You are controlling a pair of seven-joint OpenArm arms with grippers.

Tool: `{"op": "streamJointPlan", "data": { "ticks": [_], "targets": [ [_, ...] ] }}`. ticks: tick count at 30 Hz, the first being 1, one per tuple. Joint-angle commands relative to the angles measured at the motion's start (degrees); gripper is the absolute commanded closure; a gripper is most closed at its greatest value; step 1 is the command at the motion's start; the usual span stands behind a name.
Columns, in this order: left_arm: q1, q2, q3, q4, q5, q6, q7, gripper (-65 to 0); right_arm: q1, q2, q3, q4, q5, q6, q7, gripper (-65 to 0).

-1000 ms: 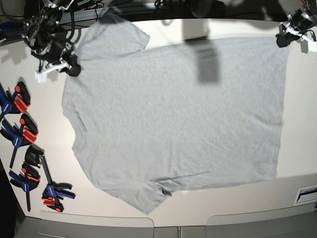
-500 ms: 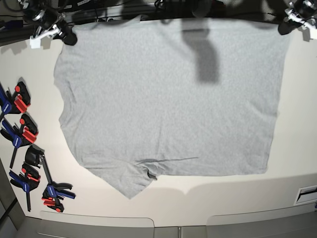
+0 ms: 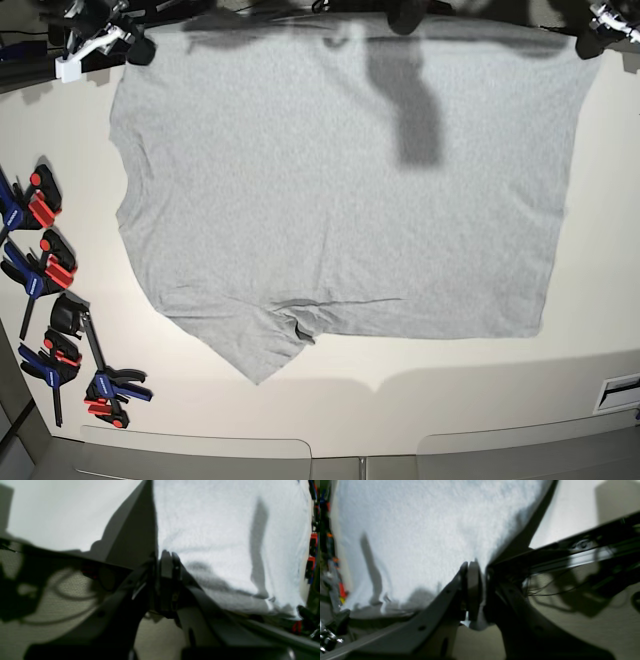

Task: Fold the T-shirt properly
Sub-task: 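Pull both shoulder corners away from the hem to straighten the shirt, then release the shoulder corners and lift both grippers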

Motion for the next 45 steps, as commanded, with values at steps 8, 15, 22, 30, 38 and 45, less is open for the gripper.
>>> {"op": "streamJointPlan", "data": {
  "ticks": [8, 15, 22, 30, 38, 45],
  "targets": [
    [-1.6, -0.4, -0.6, 8.6, -1.7, -0.9, -1.9, 0.0, 4.9, -2.2, 0.6, 8.0, -0.7, 0.3, 2.4, 0.0],
    [-8.5, -0.4, 1.7, 8.4, 3.6, -0.9, -3.7, 0.0, 14.6, -2.2, -6.0, 8.0, -18.8, -1.8, 9.9, 0.0],
    [-12.6, -0.4, 8.2, 7.9, 12.1, 1.8, -9.3, 0.0, 20.4, -2.2, -13.8, 7.4, -30.3, -5.6, 14.3, 0.0],
    [-16.5, -1.1, 10.6, 7.9, 19.8, 5.6, -13.7, 0.0, 25.9, -2.2, -19.6, 1.5, -40.3, -8.7, 19.9, 0.0],
    [-18.1, -1.9, 10.6, 7.9, 22.2, 7.0, -15.3, 0.0, 29.9, -1.4, -19.5, -3.3, -42.1, -10.1, 21.7, 0.0],
    [-18.4, -1.9, 10.6, 7.9, 24.6, 7.0, -17.0, 0.0, 31.3, -1.4, -19.6, -3.3, -41.9, -10.0, 22.4, 0.0]
  ]
}}
